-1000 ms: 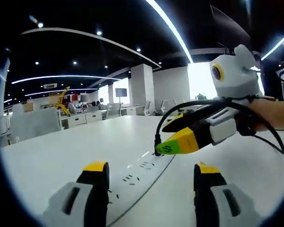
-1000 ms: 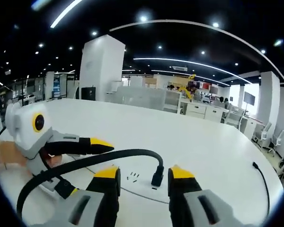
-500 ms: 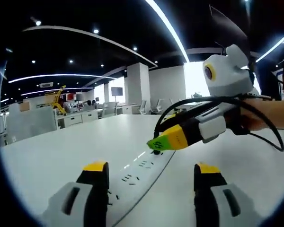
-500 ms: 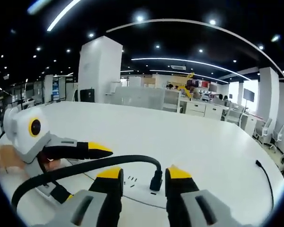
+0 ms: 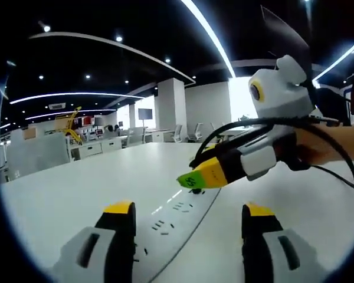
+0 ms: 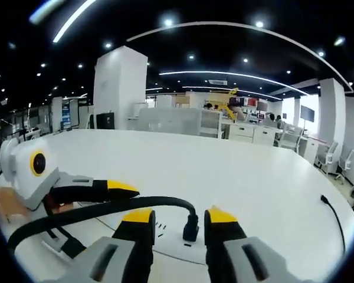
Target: Locate the USB plug end of the data cable currently connected to the USB port on the desk. Grip the plug, withdraw it from the port, and place it onto the desktop.
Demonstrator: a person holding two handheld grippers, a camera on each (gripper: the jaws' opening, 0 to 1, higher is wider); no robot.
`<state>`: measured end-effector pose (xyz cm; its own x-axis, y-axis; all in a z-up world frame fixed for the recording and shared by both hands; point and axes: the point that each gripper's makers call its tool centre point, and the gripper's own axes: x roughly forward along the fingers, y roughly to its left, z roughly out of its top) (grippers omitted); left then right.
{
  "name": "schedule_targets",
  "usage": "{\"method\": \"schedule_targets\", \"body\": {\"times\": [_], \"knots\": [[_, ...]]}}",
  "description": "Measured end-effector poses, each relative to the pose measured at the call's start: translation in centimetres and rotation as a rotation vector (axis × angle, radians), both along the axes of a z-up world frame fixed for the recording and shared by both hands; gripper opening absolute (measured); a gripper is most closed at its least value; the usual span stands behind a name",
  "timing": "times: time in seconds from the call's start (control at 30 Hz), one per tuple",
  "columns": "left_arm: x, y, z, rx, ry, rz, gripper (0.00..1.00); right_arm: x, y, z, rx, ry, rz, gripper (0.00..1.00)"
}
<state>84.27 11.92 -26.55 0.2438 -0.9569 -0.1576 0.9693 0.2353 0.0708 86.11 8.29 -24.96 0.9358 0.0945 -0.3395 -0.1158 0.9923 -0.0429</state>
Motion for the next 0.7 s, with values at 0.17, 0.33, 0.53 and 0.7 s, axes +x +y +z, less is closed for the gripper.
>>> {"method": "schedule_targets", "body": {"times": [0.17,0.33,0.53,0.7], "knots": [[0.03,0.04,-0.05,0.002,-0.002,-0.006,0.73,0.24,0.55,-0.15,-0.006,-0.001,0.003,0.33],[0.0,0.13,-0.06,0.002,-0.005,-0.01,0.73,0.35,0.91,-0.33,-0.015,0.003,0.0,0.32],[0.06,0.12,-0.14,0.003,-0.006,-0.009,0.73,0.46,0.66,-0.32,-0.002,-0.007,-0.021,0.29],[0.01,0.09,-0.2,0.002,-0.014,-0.01,0.73,0.53,0.35,-0.27,0.009,-0.015,-0.038,0.26]]}}
